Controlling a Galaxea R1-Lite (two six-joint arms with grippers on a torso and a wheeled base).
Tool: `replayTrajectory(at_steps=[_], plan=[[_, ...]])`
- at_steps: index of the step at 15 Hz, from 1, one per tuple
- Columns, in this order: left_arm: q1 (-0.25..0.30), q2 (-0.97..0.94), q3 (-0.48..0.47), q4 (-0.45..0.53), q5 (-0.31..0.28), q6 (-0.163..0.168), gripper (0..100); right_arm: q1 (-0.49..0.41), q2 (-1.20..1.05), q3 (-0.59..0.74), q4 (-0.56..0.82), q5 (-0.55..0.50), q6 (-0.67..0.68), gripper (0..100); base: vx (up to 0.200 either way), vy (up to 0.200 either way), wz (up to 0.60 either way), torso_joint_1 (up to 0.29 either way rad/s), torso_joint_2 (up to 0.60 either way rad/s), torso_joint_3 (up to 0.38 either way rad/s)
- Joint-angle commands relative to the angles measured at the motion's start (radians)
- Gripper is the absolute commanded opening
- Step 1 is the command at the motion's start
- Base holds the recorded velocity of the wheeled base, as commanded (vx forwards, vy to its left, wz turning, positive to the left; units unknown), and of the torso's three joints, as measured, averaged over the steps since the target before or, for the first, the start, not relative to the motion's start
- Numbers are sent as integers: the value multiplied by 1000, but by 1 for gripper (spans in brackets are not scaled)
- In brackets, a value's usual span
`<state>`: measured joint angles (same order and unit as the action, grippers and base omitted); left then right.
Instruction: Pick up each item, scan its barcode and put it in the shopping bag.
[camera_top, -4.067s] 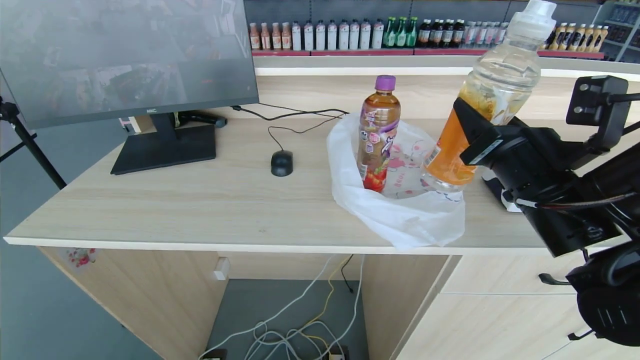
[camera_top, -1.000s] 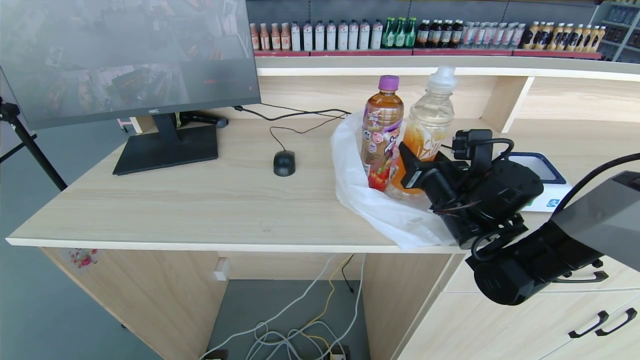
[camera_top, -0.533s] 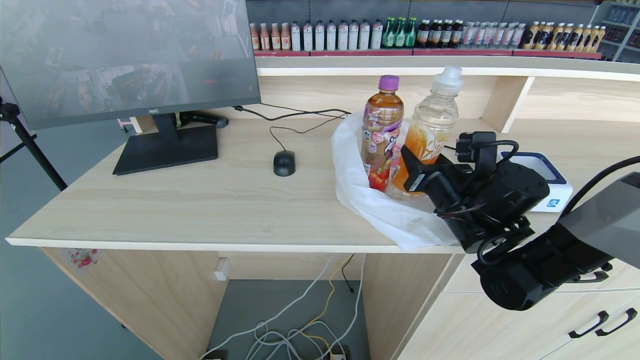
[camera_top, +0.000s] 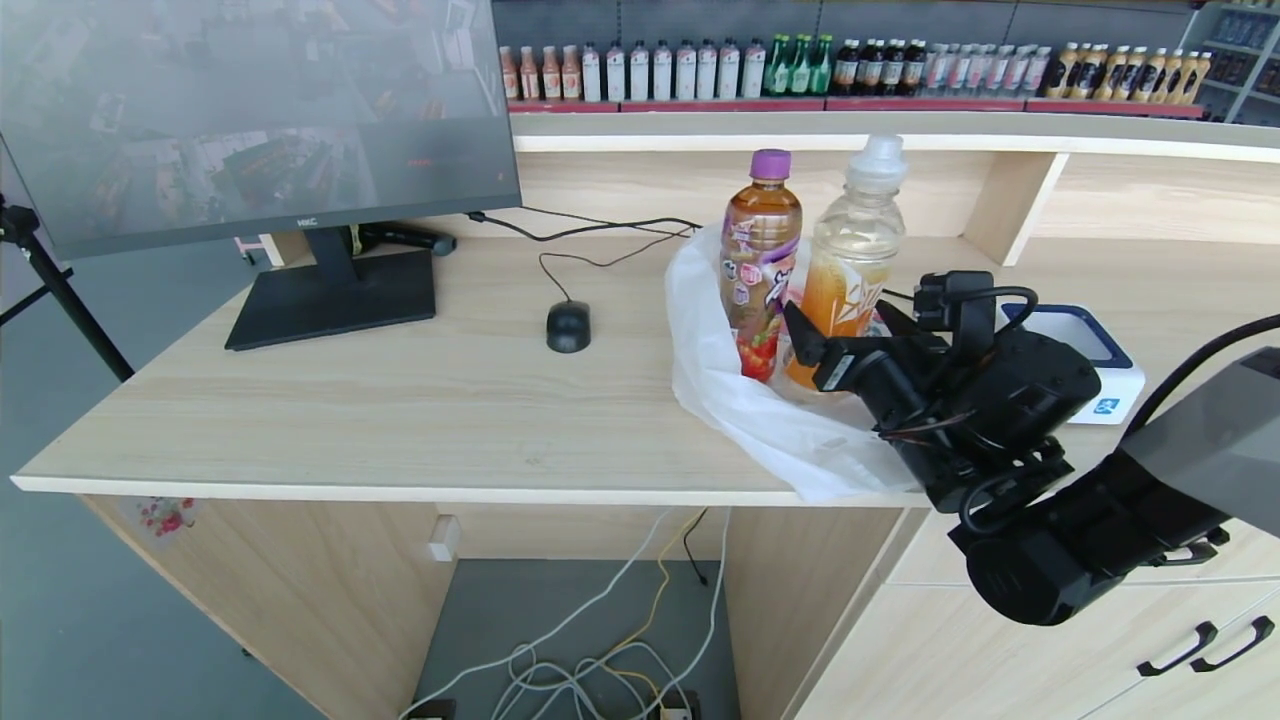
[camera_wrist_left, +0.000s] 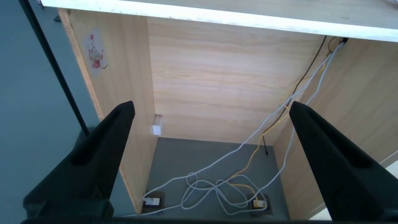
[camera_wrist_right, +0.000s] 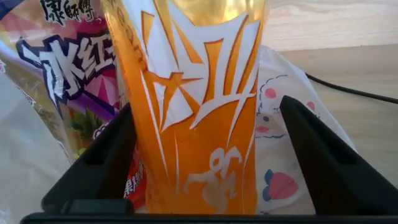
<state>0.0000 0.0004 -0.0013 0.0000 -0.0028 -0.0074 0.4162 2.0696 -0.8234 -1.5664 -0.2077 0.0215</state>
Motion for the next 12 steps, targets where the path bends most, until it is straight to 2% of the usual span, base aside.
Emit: replayTrajectory(at_steps=[1,12], plan=[[0,0,1,0,0,0,100,0,-11,6,-4,2,0,100,0,0,0,0,0,0],[0,0,0,0,0,3,100,3,-146,93,-4,2,8,100,0,0,0,0,0,0]])
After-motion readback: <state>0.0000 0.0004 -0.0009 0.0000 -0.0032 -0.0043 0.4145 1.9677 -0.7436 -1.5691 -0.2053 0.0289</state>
